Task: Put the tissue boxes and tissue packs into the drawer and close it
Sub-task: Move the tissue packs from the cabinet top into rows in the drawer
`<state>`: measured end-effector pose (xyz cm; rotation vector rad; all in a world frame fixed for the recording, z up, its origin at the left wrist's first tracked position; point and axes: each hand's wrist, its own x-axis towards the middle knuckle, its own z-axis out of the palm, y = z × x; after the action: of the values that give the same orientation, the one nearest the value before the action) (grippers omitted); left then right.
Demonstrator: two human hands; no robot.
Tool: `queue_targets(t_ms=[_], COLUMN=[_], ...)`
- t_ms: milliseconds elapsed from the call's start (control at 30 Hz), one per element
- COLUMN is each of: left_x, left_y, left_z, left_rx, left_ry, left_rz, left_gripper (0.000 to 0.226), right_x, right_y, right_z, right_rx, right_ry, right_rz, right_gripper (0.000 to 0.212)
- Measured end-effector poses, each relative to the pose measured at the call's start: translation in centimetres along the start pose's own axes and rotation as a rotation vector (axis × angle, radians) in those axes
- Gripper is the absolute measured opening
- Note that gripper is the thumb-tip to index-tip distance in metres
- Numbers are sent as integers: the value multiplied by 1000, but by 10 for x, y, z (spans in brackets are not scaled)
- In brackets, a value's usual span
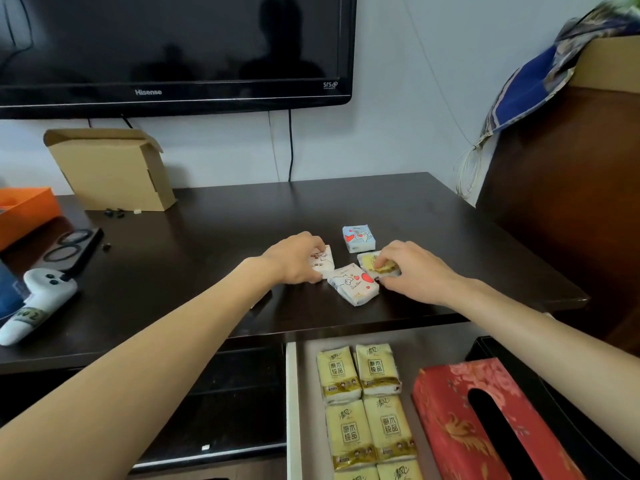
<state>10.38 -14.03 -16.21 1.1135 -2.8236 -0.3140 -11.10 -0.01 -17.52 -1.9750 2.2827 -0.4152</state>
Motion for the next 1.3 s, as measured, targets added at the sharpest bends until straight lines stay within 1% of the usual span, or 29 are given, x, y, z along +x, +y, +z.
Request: queue_targets(t_ms=[100,233,267,333,433,500,600,767,833,1000,1067,1167,1300], left_x=[-4,-11,-12,-17,-26,-34,-51,-81,-97,-142,-160,-181,-198], left_y=[-1,-1,-2,-3,-3,-2,2,16,26,55,65,75,79], left_z=[-1,-1,-2,-4,-10,-11,-10,-8,-6,1,9,26,50], left_rx=[-9,-18,-18,-16,3,13,5,-56,-97,-158,-148,-124,-137], left_ry=[14,64,79,115,153,150,146,199,202,121,85,37,-12], left_rz=[-8,-23,-32,-52,-68,-64,-43,8,39,85,100,117,136], left_gripper=[66,69,70,73,80,80,79,74,70,63,60,56,56], right_x=[-6,-9,-9,-9,-3,3,8,0,-9,-44,-62,-95,-137], right_y=[4,0,-2,-6,-10,-8,-5,3,7,10,6,-3,-15], right_z=[-3,-9,-10,-11,-11,-11,-10,-11,-15,-30,-35,-36,-27], right_rx=[-17,-26,-22,-23,-58,-26,64,54,70,184,215,237,199], right_ry=[-8,-20,-14,-31,-140,-216,-250,-127,-102,28,66,56,-12], right_rz=[-4,-14,-19,-30,-53,-30,35,64,69,41,10,-50,-116], right_gripper=[26,30,33,48,71,76,74,57,54,52,53,54,51])
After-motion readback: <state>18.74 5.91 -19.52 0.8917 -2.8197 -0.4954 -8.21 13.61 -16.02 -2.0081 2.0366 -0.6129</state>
